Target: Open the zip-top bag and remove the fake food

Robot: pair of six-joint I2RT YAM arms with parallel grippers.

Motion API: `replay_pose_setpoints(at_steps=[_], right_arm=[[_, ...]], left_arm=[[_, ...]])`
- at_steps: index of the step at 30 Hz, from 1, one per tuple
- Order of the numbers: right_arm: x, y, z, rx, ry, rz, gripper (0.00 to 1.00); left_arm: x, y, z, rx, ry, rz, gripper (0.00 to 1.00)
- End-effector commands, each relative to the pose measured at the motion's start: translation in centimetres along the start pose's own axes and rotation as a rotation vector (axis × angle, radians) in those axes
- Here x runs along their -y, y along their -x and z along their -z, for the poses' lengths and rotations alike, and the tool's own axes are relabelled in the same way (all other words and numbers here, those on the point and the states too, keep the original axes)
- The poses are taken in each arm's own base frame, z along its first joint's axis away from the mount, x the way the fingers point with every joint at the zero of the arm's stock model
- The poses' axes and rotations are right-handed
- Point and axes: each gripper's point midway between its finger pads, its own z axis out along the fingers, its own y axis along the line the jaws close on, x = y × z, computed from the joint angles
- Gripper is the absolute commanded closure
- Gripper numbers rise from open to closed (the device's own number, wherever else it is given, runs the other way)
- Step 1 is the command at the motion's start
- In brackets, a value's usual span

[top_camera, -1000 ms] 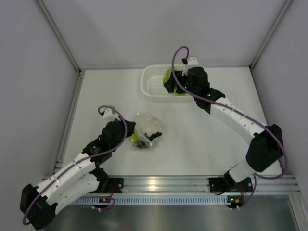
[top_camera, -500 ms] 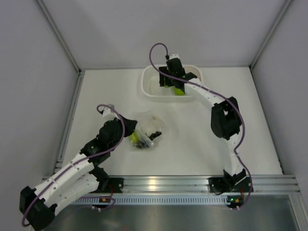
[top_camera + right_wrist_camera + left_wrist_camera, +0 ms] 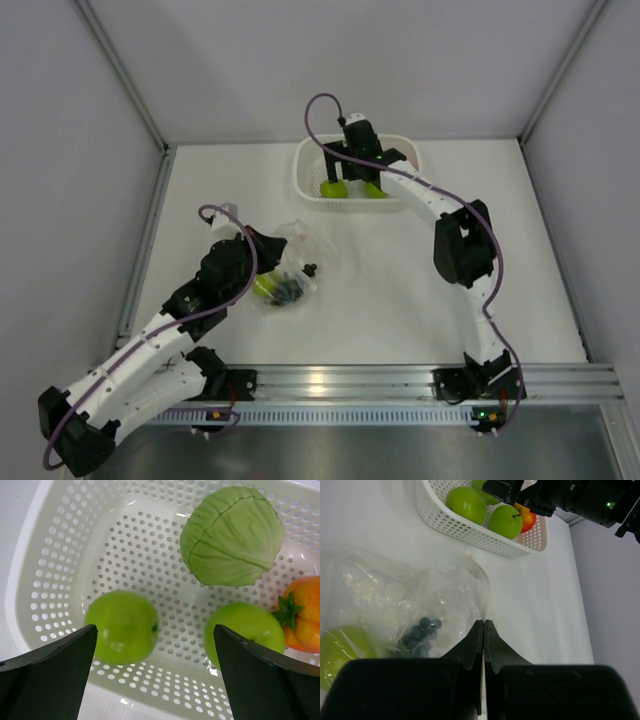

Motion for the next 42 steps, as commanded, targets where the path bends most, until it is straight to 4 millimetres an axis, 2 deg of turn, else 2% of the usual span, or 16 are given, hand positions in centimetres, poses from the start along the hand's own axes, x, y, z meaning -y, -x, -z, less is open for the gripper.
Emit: replay_pose_setpoints(at_steps=[1,4,5,6,7,9,10,12,13,15,16,21,25,30,34,42], right_arm=[[0.3,5.7,4.9,0.124,0.021,-0.008,0.01],[-0.7,6.7,8.3,0.155,0.097,-0.042,0.04],[-1.0,5.0,8.6,0.127,0.123,-0.061,0.04],[-1.5,6.4,11.5,0.174,0.169,-0.075,0.05],[-2.7,4.4,11.8,0.148,0.245,-0.074,0.08],[-3.8,4.9,15.6,0.188,0.320,-0.096,0.11],[-4.5,2.7,16.0,0.148,0.366,-0.102,0.12],[-5.6,2.2,19.2,0.167,0.442,-0.125,0.15],[-6.2,-0.5,19.3,0.114,0.483,-0.131,0.18],[-7.7,-0.5,22.0,0.159,0.570,-0.143,0.21],[-8.2,-2.3,22.3,0.122,0.602,-0.143,0.24],[-10.6,-4.6,26.1,0.127,0.706,-0.149,0.39],[-11.8,-6.9,27.1,0.099,0.750,-0.172,0.45],[-13.0,-7.4,27.2,0.116,0.785,-0.235,0.62],[-13.3,-7.6,25.0,0.108,0.708,-0.292,0.71],[-14.5,-8.4,20.5,0.087,0.582,-0.471,0.72]], left_arm=[[1.8,2.1,0.4,0.045,-0.042,0.008,1.00],[1.8,2.4,0.4,0.059,-0.033,0.015,1.00],[1.9,2.6,0.4,0.064,-0.035,0.022,1.00],[2.0,2.7,0.4,0.068,-0.034,0.027,1.00],[2.1,2.9,0.4,0.071,-0.035,0.031,1.00],[2.4,2.9,0.4,0.069,-0.039,0.047,1.00],[2.7,3.1,0.4,0.067,-0.046,0.052,1.00],[3.1,3.3,0.3,0.067,-0.052,0.072,1.00],[3.3,3.4,0.3,0.067,-0.054,0.077,1.00],[3.8,3.6,0.3,0.065,-0.064,0.086,1.00],[4.1,3.7,0.2,0.064,-0.073,0.088,1.00],[5.2,3.7,0.1,0.045,-0.105,0.095,1.00],[6.6,2.9,-0.2,0.002,-0.168,0.120,1.00],[8.0,2.1,-0.9,-0.041,-0.222,0.165,1.00],[8.6,1.8,-1.2,-0.057,-0.244,0.205,1.00],[8.0,1.7,-1.2,-0.035,-0.235,0.256,1.00]])
